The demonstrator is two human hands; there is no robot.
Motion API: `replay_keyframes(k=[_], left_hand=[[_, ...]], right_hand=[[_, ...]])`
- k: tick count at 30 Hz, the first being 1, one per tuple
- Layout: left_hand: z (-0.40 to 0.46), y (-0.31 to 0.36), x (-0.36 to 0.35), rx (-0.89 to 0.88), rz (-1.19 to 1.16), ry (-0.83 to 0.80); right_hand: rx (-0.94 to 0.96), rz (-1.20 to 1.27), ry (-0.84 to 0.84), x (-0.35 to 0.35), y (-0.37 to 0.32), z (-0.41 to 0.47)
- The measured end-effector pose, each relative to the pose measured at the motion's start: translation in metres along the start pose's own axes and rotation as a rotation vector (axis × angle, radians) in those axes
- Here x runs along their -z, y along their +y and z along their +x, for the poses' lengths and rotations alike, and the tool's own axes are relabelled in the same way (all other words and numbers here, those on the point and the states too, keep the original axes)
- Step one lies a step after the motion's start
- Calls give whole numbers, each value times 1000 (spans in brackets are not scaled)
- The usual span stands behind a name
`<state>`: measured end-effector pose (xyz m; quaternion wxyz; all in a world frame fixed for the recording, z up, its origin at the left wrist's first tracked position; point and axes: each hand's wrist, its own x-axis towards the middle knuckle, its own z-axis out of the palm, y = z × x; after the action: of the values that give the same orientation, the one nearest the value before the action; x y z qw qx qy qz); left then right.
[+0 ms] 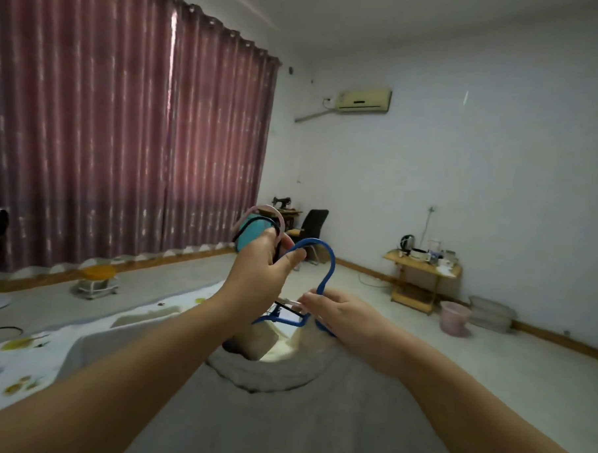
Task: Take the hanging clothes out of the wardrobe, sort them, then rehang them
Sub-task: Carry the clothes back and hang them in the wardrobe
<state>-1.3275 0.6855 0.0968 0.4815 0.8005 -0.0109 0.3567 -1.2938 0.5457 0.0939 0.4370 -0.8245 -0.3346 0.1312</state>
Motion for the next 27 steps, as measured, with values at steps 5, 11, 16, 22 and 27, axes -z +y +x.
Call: replay_keyframes(k=[5, 11, 16, 22, 27], left_hand=[[-7, 34, -70, 138, -189, -15], [-15, 70, -155, 103, -101, -41], [-22, 97, -224, -19, 77, 19], [-23, 114, -293, -164, 242, -53], [-9, 131, -355, -110, -175, -358]], right_hand=[[-40, -37, 213, 48, 38, -39], [-71, -74, 354, 113, 75, -80], [-125, -76, 456, 163, 104, -117], [-262, -58, 609, 219, 147, -151], [-335, -30, 758, 254, 172, -169]])
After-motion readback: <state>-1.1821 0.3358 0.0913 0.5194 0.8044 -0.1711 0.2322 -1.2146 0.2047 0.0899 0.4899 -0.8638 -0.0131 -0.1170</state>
